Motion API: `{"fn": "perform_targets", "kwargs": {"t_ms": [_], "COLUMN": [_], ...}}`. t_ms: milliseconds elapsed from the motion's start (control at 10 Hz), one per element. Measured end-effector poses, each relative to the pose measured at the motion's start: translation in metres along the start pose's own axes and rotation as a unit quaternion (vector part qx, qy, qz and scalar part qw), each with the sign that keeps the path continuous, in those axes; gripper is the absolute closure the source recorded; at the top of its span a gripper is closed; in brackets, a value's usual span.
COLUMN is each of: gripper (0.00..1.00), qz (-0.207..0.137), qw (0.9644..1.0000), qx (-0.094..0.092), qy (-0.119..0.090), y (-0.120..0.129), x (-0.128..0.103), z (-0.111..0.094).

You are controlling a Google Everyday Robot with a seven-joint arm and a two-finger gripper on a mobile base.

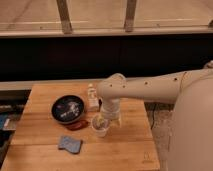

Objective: Pick up the ceramic cup

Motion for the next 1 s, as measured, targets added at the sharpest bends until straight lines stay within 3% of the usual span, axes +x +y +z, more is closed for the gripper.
{"fn": "perform_targets", "kwargs": {"t_ms": [500, 800, 1000], "gripper": [0.96, 1.0, 1.0], "qz": [-0.016, -0.014, -0.012], "qw": [0.9998, 0.9996, 0.9983], "qx": [-0.011, -0.019, -0.022], "qy": [0.003, -0.019, -0.053], "y": [0.011, 0.012, 0.012], "x": [0.0, 0.0, -0.004], "z": [0.006, -0.007, -0.043]}}
